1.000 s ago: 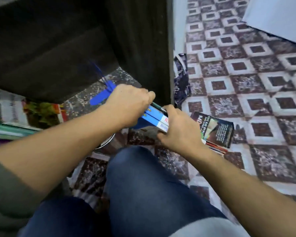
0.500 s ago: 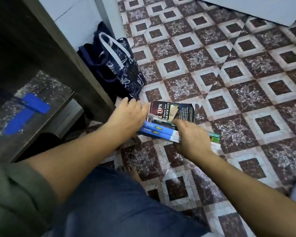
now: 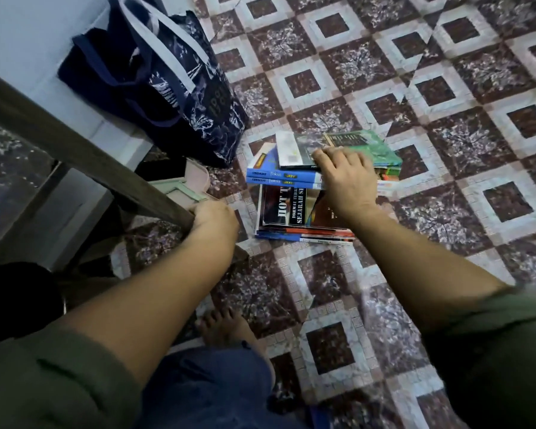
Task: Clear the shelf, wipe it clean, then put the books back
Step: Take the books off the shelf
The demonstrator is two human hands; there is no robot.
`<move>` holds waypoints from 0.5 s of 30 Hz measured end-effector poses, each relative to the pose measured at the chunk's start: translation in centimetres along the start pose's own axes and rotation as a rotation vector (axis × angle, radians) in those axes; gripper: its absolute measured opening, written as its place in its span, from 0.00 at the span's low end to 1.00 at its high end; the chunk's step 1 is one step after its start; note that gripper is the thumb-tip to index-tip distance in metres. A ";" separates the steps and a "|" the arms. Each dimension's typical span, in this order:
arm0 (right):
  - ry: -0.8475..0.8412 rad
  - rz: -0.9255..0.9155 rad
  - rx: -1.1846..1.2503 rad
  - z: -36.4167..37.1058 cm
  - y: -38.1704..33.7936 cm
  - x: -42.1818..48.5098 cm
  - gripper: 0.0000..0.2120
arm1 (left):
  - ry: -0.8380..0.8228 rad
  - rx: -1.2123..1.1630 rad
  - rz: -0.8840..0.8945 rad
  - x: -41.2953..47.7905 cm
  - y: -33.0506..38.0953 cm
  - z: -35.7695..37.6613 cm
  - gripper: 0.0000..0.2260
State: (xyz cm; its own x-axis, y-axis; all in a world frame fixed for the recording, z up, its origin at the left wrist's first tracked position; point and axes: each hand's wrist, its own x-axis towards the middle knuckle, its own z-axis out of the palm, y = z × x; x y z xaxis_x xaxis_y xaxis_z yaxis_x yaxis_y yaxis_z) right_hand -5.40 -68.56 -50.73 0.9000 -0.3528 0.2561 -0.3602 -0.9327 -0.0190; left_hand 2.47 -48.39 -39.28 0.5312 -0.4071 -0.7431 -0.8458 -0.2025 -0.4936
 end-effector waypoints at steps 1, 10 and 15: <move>-0.022 0.003 -0.011 1.3 -0.4 -0.1 0.25 | -0.012 -0.031 -0.017 0.5 0.1 0.1 0.16; -0.641 0.063 0.064 8.5 -3.2 -6.4 0.32 | -0.074 -0.244 -0.108 2.5 0.6 0.8 0.17; -0.679 0.033 0.122 7.6 -2.6 -5.1 0.32 | 0.013 -0.233 -0.054 1.4 0.7 0.4 0.16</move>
State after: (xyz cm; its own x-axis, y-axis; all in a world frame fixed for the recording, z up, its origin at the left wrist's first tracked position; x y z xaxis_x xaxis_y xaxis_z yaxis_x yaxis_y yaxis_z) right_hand -7.23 -64.93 -59.38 0.8579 -0.3127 -0.4077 -0.3955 -0.9084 -0.1354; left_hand 2.62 -48.69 -40.83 0.5762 -0.4015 -0.7119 -0.8060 -0.4234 -0.4136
